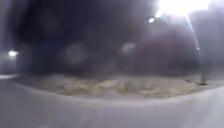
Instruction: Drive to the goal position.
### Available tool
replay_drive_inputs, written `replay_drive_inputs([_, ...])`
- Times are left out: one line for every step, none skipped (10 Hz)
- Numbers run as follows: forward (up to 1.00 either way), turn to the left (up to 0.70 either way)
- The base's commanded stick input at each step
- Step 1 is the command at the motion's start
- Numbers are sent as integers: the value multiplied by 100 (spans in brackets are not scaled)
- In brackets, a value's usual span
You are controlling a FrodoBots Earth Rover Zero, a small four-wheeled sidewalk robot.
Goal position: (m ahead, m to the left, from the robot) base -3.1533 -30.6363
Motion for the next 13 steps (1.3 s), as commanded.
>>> replay_drive_inputs([0, -100])
replay_drive_inputs([0, -100])
replay_drive_inputs([0, -100])
replay_drive_inputs([0, -100])
replay_drive_inputs([0, -100])
replay_drive_inputs([0, -100])
replay_drive_inputs([0, -100])
replay_drive_inputs([0, -100])
replay_drive_inputs([0, -100])
replay_drive_inputs([0, -100])
replay_drive_inputs([0, -100])
replay_drive_inputs([0, -100])
replay_drive_inputs([0, -100])
